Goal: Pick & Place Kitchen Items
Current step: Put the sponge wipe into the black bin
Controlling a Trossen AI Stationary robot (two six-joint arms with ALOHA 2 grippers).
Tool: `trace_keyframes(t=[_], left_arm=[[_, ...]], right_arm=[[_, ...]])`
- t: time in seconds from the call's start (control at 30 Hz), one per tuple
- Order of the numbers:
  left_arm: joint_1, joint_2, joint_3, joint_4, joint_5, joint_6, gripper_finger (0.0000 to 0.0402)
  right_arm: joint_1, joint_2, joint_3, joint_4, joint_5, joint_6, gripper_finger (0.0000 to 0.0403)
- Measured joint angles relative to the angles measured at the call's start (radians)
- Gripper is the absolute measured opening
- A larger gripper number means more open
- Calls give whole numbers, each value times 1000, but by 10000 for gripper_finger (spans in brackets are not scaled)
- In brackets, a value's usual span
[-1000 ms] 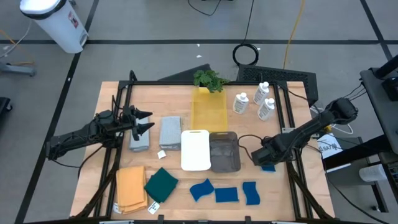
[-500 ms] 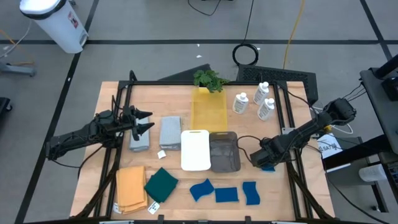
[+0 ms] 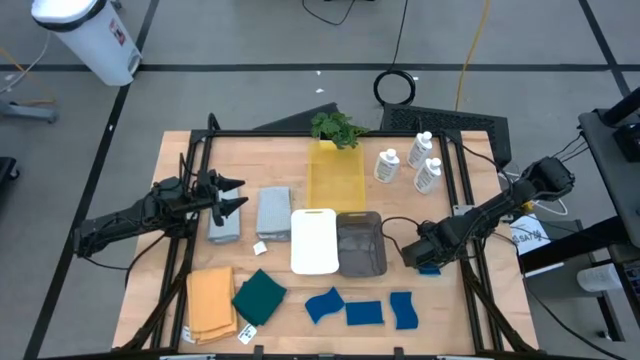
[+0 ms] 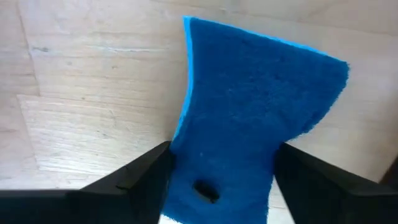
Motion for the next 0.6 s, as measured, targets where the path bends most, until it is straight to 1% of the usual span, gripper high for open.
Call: trace_keyframes(t=[0.17, 0.27, 0.43, 0.53, 0.6], left_arm=[[0, 0, 0, 0, 0, 0, 324], [0, 0, 0, 0, 0, 0, 324], [0, 0, 0, 0, 0, 0, 324], [0, 0, 0, 0, 0, 0, 324], [0, 0, 0, 0, 0, 0, 324]], right_arm=[[0, -31, -5, -2, 23, -11, 179], [0, -71, -6, -2, 33, -18, 147], [0, -168, -5, 3, 51, -22, 102], [1, -238, -5, 13, 82, -42, 79], [4, -285, -7, 25, 126, -57, 66]])
